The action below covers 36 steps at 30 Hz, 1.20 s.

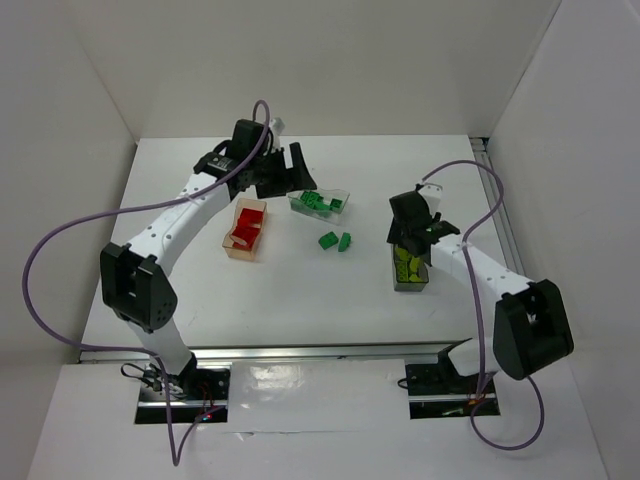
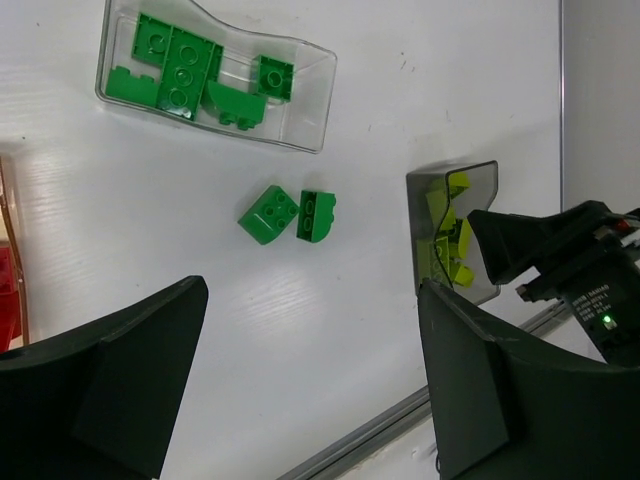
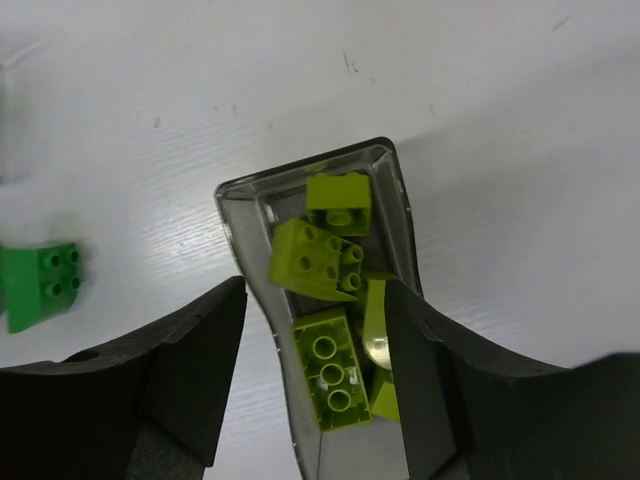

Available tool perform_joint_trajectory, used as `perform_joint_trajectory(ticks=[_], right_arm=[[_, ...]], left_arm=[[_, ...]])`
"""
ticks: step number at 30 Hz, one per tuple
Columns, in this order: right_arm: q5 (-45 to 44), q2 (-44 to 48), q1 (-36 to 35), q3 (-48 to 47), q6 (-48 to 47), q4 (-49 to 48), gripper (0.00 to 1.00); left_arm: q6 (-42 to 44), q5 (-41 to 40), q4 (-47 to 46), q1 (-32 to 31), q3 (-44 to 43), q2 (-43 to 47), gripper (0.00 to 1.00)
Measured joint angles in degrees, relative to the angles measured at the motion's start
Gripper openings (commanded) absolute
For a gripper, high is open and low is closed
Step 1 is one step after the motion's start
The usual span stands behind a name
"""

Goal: Sort the legos into containers by color

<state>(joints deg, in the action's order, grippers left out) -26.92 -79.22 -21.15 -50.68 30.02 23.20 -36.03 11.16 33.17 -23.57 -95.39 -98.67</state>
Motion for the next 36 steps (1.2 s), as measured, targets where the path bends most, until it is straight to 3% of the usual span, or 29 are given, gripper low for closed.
perform_joint_trajectory(ticks=[4, 5, 7, 10, 15, 20, 25, 34, 36], right_arm=[[-0.48, 3.26, -4.90, 0.11, -1.25, -1.42, 0.61], [0.11, 3.76, -6.82, 0.11, -1.84, -2.71, 0.68], [1.95, 3.61, -10.03, -0.13, -3.19, -5.22, 0.74], [5.79, -1.99, -12.68, -3.19, -5.01, -7.43, 0.79], [10.69, -15.02, -13.11, -8.52, -5.88, -10.05, 0.79], [13.55, -19.17, -12.83, -8.94, -5.64, -10.91, 0.79], [14.84, -22.34, -12.68, -10.62, -4.98, -13.16, 0.70], [14.49, -24.50, -12.20, -10.84, -3.54, -14.01, 0.29], [13.99, -24.30, -12.20, -10.84, -3.23, -13.99, 0.28]], left_arm=[[0.04, -0.55, 1.62, 0.00, 0.00, 0.76, 0.94], [0.04, -0.96, 2.10, 0.00, 0.00, 1.31, 0.94], [0.07, -1.86, 2.71, 0.00, 0.02, 2.91, 0.94], [0.07, -3.74, 3.74, 0.00, 0.04, 6.08, 0.94], [0.07, -5.73, 4.39, 0.00, 0.17, 9.77, 0.94], [0.07, -7.32, 5.20, 0.00, 1.70, 10.29, 0.94], [0.09, -8.48, 6.78, 0.00, 2.82, 10.29, 0.94], [0.26, -9.77, 7.13, 0.00, 3.15, 10.29, 0.94], [0.26, -9.90, 7.19, 0.00, 3.17, 10.29, 0.94]])
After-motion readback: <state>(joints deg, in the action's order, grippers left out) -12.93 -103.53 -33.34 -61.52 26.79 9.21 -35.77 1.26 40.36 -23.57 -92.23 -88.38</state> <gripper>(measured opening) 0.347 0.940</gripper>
